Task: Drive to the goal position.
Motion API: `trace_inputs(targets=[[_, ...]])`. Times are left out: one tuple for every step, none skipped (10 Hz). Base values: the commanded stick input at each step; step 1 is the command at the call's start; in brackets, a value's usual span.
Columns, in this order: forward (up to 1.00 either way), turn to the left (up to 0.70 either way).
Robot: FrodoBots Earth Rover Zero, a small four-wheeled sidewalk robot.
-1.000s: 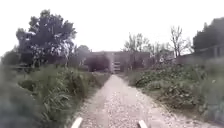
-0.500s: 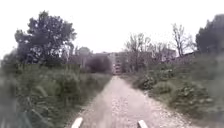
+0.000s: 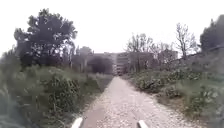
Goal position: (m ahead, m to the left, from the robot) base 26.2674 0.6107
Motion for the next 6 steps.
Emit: trace_inputs(targets=[[0.70, 0.00], [0.70, 0.00], [0.70, 0.00], [0.70, 0.00], [0.70, 0.00], [0.70, -0.14]])
